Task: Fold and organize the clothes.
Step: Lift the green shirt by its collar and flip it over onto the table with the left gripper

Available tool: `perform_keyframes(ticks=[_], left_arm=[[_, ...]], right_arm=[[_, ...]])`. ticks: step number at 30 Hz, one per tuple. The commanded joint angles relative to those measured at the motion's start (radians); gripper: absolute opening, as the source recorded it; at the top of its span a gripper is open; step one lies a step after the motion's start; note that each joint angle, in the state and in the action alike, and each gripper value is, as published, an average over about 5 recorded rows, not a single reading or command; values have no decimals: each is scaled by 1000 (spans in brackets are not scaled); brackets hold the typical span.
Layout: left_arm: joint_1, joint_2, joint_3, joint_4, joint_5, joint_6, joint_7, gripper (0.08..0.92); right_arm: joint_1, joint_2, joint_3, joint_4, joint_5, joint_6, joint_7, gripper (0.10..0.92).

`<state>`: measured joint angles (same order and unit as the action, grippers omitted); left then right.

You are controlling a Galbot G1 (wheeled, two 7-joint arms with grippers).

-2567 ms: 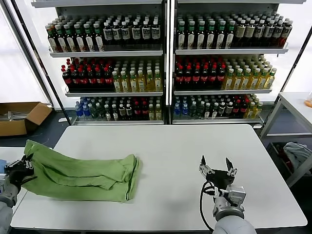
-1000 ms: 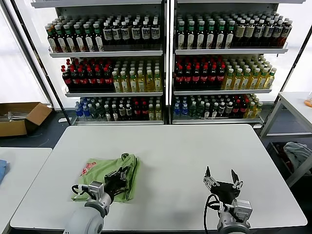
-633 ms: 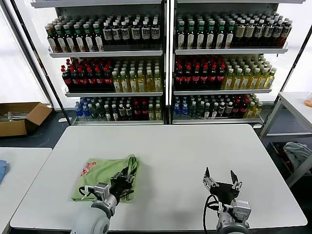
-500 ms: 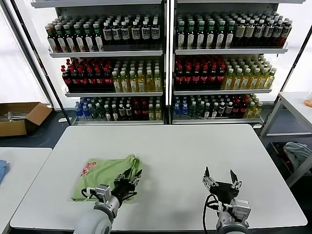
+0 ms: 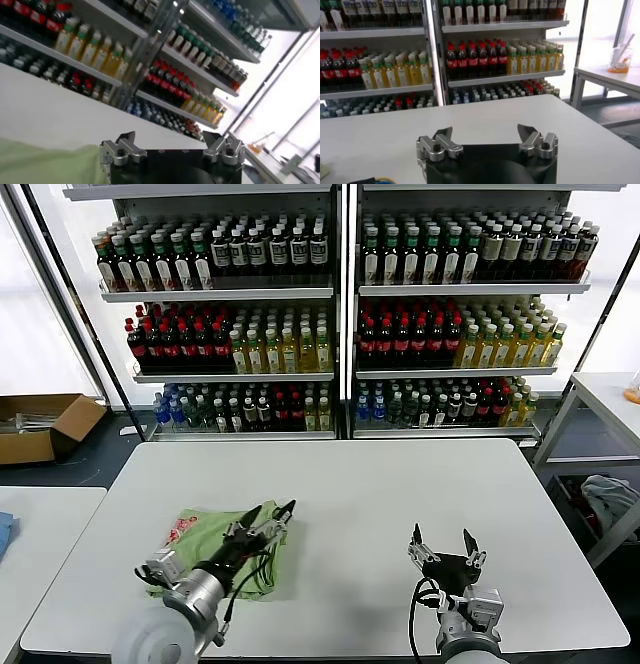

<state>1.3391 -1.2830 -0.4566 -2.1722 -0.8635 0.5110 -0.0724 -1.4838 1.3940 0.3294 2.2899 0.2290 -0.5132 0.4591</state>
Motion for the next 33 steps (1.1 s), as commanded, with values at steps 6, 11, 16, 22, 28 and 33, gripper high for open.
perform_keyframes(ticks=[6,11,16,22,28,33], left_arm=[[22,109,-224,185,623,-150,6,823],[20,110,-223,262,658,-173,25,823],[22,112,-207,297,655,-172,46,823],[36,106,-193,293,572,-125,72,823],[33,110,-199,319,517,-93,83,823],[26,111,-204,339,480,-80,82,823]], right_arm=[[52,-11,-8,-23,15,-6,4,823],[59,-14,-7,-24,16,-11,4,823],[60,-11,-8,-22,14,-15,6,823],[52,-5,-9,-22,9,-14,8,823],[34,-4,-7,-16,6,-7,6,823],[24,-5,-8,-12,4,-4,5,823]])
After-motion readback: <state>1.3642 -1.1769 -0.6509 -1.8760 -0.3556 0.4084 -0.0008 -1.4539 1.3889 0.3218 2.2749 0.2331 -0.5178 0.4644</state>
